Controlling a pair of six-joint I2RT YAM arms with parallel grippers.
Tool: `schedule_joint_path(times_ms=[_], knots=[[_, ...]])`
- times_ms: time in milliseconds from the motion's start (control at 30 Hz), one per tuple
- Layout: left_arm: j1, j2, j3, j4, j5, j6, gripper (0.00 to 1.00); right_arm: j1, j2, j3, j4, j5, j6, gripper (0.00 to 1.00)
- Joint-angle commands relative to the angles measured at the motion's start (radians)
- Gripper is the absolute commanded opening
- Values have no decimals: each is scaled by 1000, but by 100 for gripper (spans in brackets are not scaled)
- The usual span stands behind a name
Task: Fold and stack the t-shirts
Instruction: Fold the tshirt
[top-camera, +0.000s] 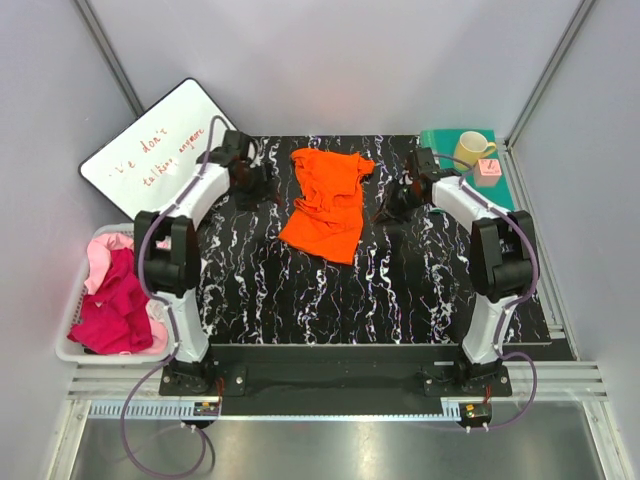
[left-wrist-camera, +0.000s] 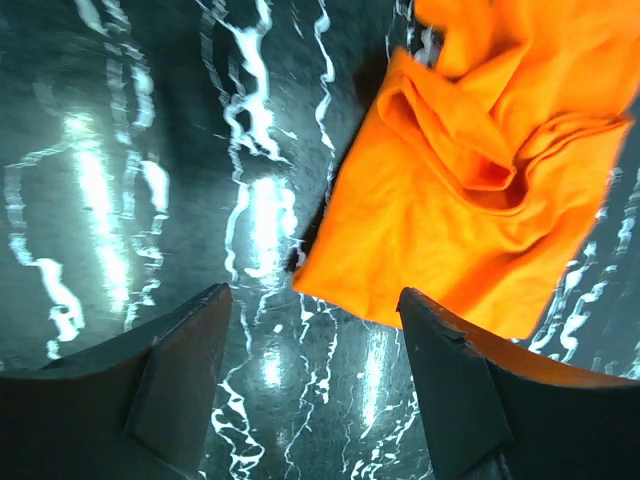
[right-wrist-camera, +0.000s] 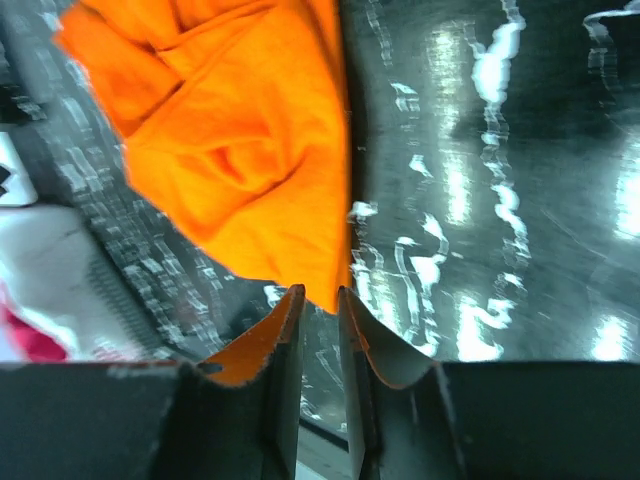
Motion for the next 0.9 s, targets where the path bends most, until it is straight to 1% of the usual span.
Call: schedule_joint_path(times_ms=[0, 133, 200, 300, 333, 467, 600, 733, 767, 833, 867], knots=[[46, -13, -83, 77, 132, -7, 73, 14, 1, -91, 196, -188, 114, 28], [88, 41, -105, 118, 232, -35, 72, 14, 48, -154, 328, -274, 227, 33], [97, 64, -100, 135, 273, -39, 72, 14, 59, -176, 383, -311, 254, 36], [100, 101, -76, 138, 302, -45, 73, 12, 84, -185, 403, -329, 277, 42], [100, 120, -65, 138, 311, -50, 73, 12, 97, -190, 406, -337, 284, 46], [100, 156, -47, 140, 322, -59, 73, 14, 125, -202, 412, -351, 295, 47], [95, 193, -41, 138, 339, -53, 73, 14, 142, -229, 414, -348, 295, 50], [75, 214, -48, 137, 338, -44, 66, 14, 154, -255, 412, -357, 294, 50], [69, 219, -50, 135, 335, -44, 61, 14, 153, -260, 411, -358, 294, 50], [52, 226, -59, 134, 336, -46, 56, 14, 143, -275, 411, -360, 294, 50], [42, 228, -64, 134, 336, -44, 49, 14, 140, -282, 411, -360, 292, 50]])
